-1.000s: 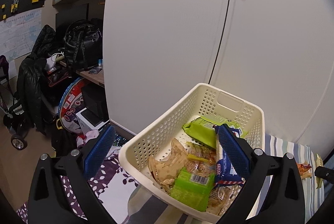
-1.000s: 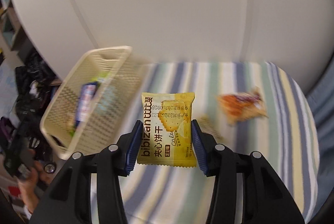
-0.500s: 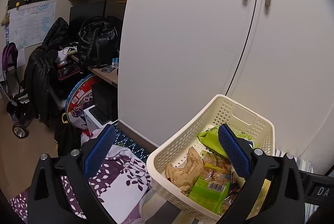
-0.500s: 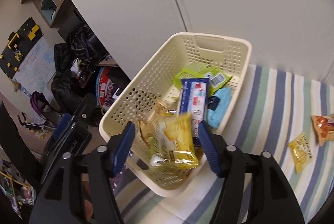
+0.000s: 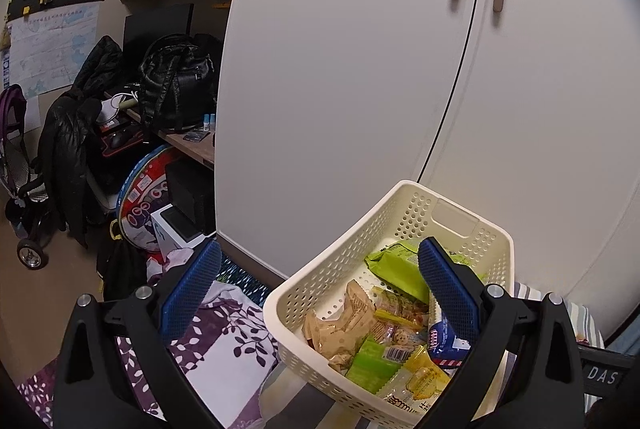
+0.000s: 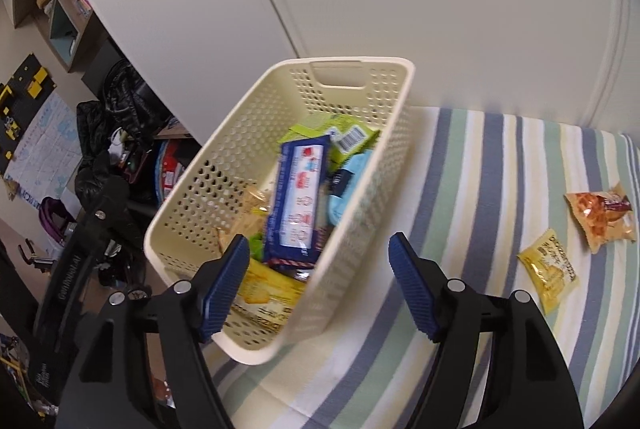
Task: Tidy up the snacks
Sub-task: 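Carry the yellow biscuit pack with the right gripper into the basket and release, then move the right gripper to the second yellow biscuit pack and close on it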
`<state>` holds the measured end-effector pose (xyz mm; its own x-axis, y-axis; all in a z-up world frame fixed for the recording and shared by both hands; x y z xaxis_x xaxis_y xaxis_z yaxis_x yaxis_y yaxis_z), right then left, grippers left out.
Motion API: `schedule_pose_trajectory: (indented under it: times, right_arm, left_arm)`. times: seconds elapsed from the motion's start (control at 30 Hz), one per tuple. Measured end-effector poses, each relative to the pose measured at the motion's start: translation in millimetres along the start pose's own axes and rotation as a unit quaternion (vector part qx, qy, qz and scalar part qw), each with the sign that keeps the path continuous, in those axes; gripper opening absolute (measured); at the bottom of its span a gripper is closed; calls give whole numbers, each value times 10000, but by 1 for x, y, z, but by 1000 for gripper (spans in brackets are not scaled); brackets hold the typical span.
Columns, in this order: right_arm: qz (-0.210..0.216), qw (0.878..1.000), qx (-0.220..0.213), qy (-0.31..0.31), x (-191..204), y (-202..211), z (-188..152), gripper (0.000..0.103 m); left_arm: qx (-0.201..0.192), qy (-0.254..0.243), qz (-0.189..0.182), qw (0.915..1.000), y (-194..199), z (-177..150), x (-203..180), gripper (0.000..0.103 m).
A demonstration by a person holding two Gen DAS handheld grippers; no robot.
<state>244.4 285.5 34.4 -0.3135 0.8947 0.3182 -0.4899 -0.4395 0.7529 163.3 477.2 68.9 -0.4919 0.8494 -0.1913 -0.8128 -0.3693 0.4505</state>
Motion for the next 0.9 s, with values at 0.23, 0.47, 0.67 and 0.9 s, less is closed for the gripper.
schedule_pose_trajectory:
  times: [0.23, 0.47, 0.67, 0.9]
  right_arm:
    - [-398, 9990, -19, -205, -49, 8, -8, 76]
    - [-833, 9950, -46, -543, -116, 16, -18, 76]
    - [-1046, 9919, -3, -715, -169, 9, -23, 76]
    - [-1073, 9921, 233, -608, -203, -10, -32, 76]
  left_arm:
    - [-61, -230, -226, 9995, 7, -2, -23, 100]
    - [-132, -623, -527, 9966, 18, -7, -54, 100]
    - [-107, -847, -742, 9936, 23, -12, -72, 100]
    - [29, -1042, -950, 9900, 27, -18, -86, 100]
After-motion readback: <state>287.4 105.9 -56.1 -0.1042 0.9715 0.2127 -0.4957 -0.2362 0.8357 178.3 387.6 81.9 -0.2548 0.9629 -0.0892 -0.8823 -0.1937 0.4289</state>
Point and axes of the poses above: each gripper's, at about its wrist camera, not at the fingertips, and y roughly against the way its jaws point, x to its left, z to its top, the point moved 7 cm from there along -y, roughly the way its jaws point, and after that the axes turned 2 degrees about -x, right-handed, at the moved point
